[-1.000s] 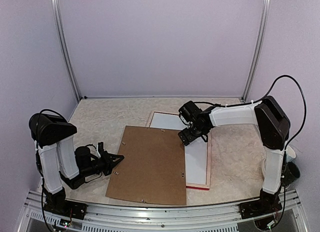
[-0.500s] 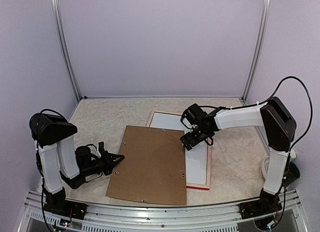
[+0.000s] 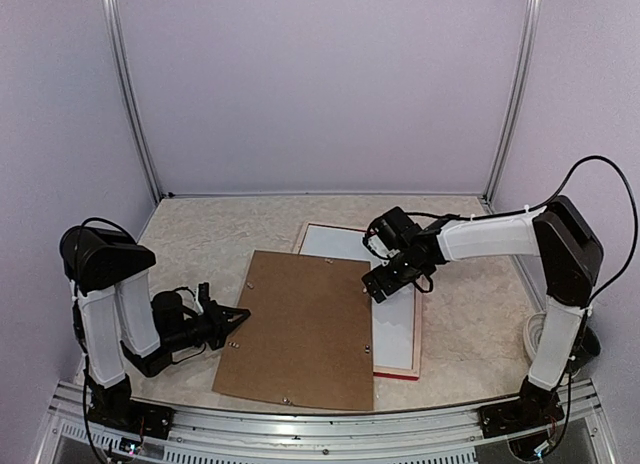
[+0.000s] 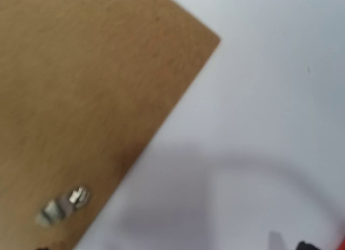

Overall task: Put the photo into the frame
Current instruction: Adjust the fastener on the backboard.

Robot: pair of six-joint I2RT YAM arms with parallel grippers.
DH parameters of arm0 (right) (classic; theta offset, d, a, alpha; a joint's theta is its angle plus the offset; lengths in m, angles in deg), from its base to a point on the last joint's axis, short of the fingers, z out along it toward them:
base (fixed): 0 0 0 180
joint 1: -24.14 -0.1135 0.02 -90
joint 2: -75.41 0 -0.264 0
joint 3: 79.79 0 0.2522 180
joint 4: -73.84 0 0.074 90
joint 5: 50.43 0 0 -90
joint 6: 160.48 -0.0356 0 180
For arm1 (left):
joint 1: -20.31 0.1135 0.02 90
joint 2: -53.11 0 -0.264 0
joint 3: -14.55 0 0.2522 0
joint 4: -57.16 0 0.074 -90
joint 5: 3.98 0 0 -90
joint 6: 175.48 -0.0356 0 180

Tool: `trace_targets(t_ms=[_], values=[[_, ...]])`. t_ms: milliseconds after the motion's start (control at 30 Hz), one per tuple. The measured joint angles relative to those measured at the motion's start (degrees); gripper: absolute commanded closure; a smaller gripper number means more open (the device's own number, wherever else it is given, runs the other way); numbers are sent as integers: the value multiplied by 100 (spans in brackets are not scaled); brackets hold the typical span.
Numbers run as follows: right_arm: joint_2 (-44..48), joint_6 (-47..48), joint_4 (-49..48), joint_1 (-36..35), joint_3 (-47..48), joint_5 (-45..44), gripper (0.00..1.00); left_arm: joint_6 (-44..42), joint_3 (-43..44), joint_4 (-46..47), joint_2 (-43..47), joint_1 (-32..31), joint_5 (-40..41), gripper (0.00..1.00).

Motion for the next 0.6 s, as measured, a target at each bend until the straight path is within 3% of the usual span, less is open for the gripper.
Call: trace_targets(t_ms=[367, 600], values=[[1930, -503, -153, 116, -1412, 291, 1, 0, 177, -2, -52, 83, -199, 100], [2756, -850, -442, 748, -2138, 651, 1, -2, 367, -4, -87, 184, -398, 100]])
